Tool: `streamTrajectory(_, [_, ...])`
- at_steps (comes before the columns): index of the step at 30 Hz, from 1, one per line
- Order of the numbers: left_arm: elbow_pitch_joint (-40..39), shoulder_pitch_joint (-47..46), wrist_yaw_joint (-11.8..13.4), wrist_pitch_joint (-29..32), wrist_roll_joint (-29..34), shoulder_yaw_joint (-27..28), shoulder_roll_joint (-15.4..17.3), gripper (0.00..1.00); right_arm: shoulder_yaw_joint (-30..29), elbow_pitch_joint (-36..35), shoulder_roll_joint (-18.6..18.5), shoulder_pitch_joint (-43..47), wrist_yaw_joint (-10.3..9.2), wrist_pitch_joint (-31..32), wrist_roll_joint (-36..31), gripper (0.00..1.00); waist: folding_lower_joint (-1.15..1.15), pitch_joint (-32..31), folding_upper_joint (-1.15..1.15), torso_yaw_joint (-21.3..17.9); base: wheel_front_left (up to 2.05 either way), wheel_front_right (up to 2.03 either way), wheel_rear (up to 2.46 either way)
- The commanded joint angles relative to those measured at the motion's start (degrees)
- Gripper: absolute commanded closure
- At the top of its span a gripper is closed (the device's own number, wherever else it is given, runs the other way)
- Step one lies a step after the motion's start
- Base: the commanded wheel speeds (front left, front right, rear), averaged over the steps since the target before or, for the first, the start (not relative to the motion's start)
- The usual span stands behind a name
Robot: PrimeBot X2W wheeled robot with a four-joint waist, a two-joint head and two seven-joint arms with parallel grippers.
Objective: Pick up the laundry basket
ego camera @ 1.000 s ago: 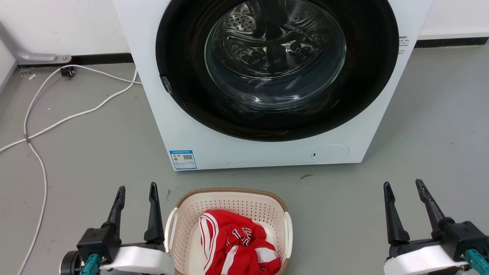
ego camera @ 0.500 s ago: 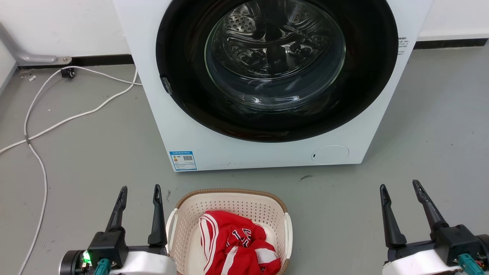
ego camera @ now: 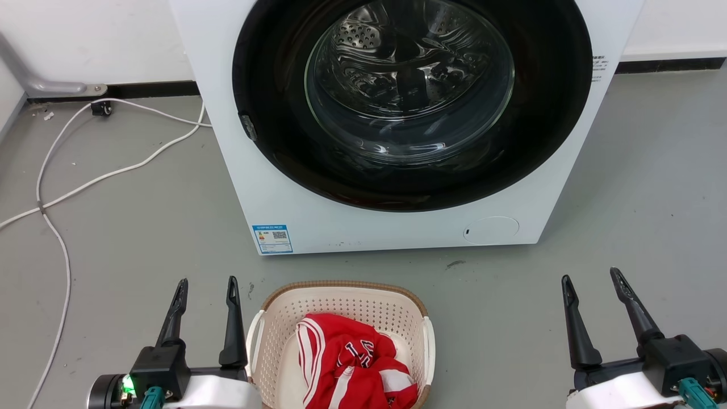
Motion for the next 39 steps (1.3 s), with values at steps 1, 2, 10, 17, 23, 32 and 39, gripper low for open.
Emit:
streamTrajectory(1, [0.1, 0.6, 0.2, -0.2, 0.0, 0.0, 0.2, 0.0, 0.1, 0.0, -0.1, 0.8, -0.02, -0.1, 0.5, 0.0, 0.0, 0.0, 0.0, 0.0, 0.0, 0.0, 0.0])
streamTrajectory(2, [0.1, 0.6, 0.2, -0.2, 0.0, 0.0, 0.2, 0.0, 0.1, 0.0, -0.1, 0.8, -0.02, -0.1, 0.5, 0.0, 0.0, 0.0, 0.0, 0.0, 0.0, 0.0, 0.0])
streamTrajectory(10, [0.2, 0.4, 0.1, -0.2, 0.0, 0.4, 0.2, 0.0, 0.2, 0.0, -0.1, 0.6, -0.02, -0.1, 0.5, 0.0, 0.0, 0.0, 0.0, 0.0, 0.0, 0.0, 0.0])
streamTrajectory(17, [2.7, -1.2, -0.6, -0.2, 0.7, 1.7, 0.1, 0.0, 1.7, 1.2, -0.1, -0.8, -0.02, -0.1, 0.1, 0.0, 0.0, 0.9, 0.0, -0.1, 0.0, 0.0, 0.0])
streamTrajectory(23, [8.5, -5.2, -2.2, -0.2, 2.2, 3.7, 0.9, 0.0, 5.4, 7.6, -0.1, -4.8, -0.02, -0.1, -1.1, 0.0, 0.0, 2.9, 0.0, -0.4, 0.0, 0.0, 0.0])
streamTrajectory(32, [21.7, -15.1, -4.7, -0.2, 2.5, 5.2, 4.0, 0.0, 9.6, 22.3, -0.1, -15.0, -0.03, -0.1, -1.2, 0.0, 0.0, 8.8, 0.0, -0.8, 0.0, 0.0, 0.0])
streamTrajectory(39, [33.7, -23.3, -5.9, -0.2, 2.9, 4.8, 6.5, 0.0, 13.1, 34.7, -0.1, -23.6, -0.03, -0.1, -1.1, 0.0, 0.0, 13.9, 0.0, -1.3, 0.0, 0.0, 0.0])
